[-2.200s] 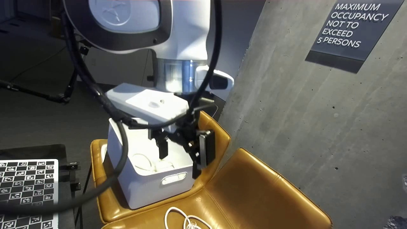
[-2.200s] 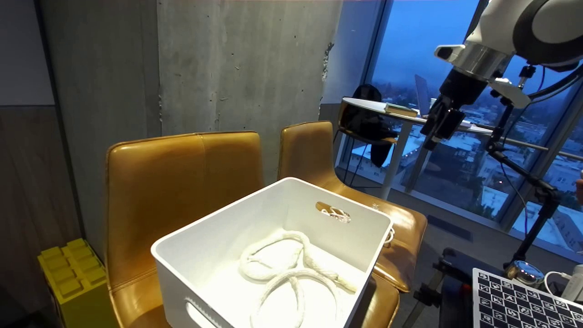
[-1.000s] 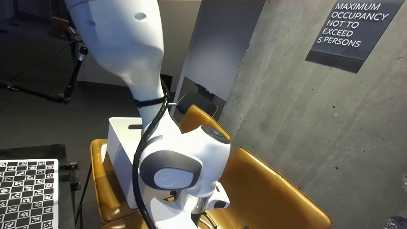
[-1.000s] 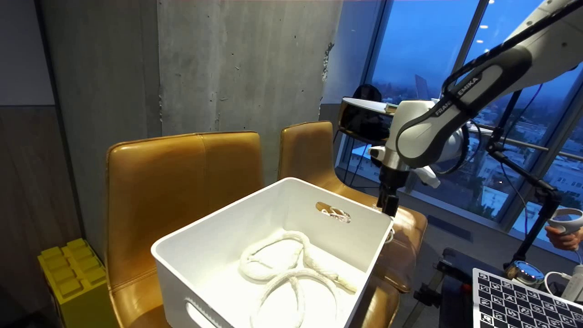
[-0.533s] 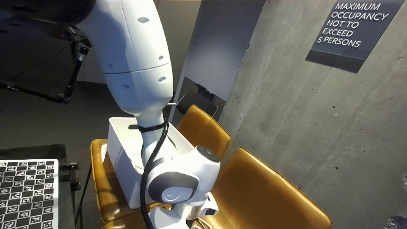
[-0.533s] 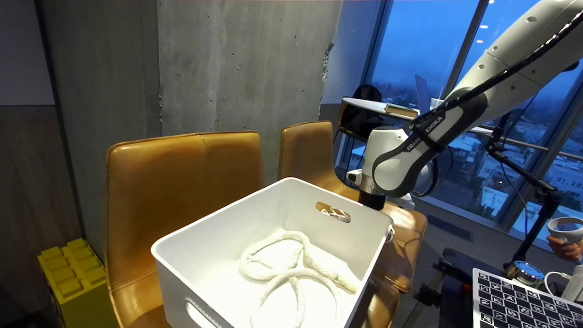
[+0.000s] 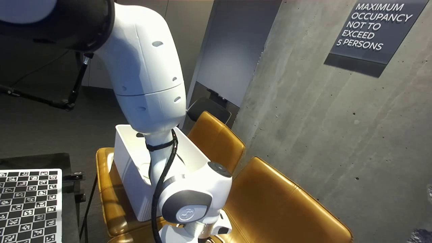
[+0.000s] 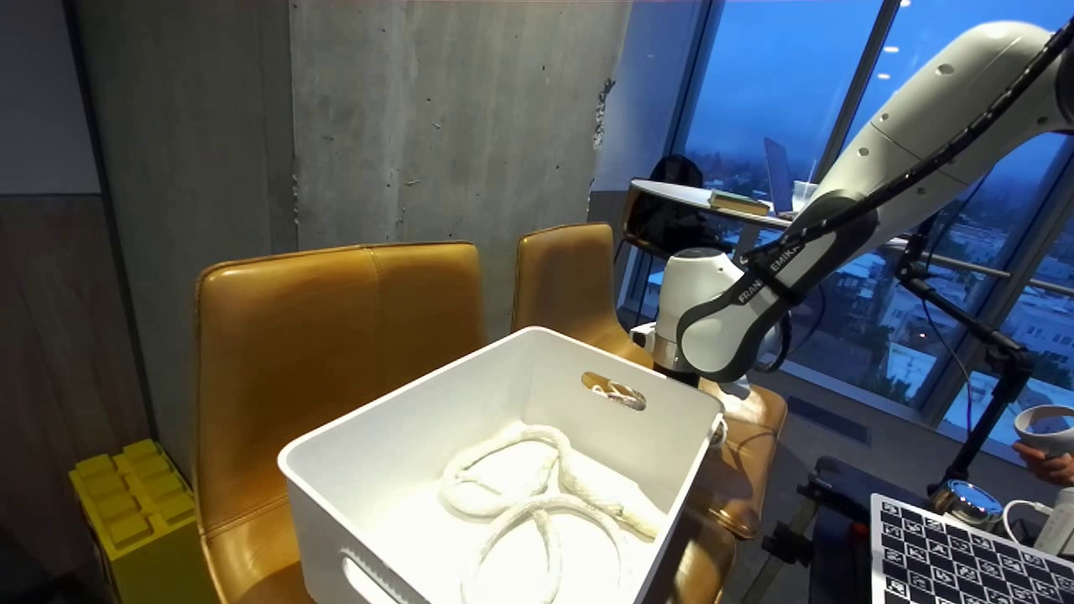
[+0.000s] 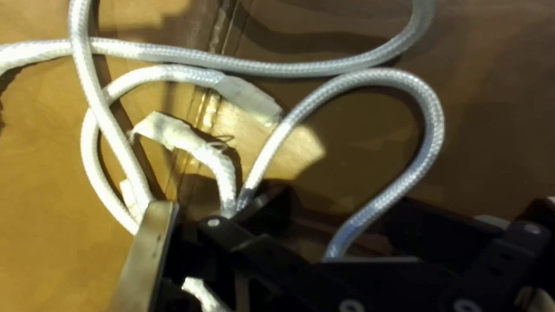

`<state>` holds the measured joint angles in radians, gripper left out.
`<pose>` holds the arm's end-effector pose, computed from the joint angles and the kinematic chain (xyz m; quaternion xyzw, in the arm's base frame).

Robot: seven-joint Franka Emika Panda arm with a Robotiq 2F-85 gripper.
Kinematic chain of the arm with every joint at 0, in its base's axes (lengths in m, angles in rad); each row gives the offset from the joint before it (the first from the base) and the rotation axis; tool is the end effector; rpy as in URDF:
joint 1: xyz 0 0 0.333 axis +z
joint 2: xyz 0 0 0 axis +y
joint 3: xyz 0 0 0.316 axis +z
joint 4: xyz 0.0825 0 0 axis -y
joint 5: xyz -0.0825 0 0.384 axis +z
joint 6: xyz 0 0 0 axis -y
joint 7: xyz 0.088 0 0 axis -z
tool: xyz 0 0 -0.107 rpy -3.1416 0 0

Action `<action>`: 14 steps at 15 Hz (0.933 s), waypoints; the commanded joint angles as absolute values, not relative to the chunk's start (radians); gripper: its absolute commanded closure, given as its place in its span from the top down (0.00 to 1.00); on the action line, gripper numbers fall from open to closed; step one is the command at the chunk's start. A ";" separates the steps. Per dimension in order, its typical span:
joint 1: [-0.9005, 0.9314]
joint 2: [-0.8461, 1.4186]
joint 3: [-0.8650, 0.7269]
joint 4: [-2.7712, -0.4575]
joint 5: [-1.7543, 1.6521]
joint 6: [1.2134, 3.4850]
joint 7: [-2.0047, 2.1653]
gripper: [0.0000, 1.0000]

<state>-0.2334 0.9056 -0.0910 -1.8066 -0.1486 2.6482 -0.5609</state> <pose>0.5852 -0.1924 0.0375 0.9770 0.1992 -0.0587 0.0489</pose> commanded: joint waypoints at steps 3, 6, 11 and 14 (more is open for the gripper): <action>-0.234 0.924 -0.095 -1.791 -0.188 2.628 -0.493 0.18; -0.236 0.885 -0.102 -1.815 -0.194 2.615 -0.485 0.00; -0.226 0.771 -0.117 -1.893 -0.214 2.583 -0.468 0.00; -0.206 0.633 -0.131 -1.975 -0.244 2.573 -0.464 0.00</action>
<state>-0.2308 0.7977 -0.1127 -1.8611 -0.1924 2.6078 -0.4964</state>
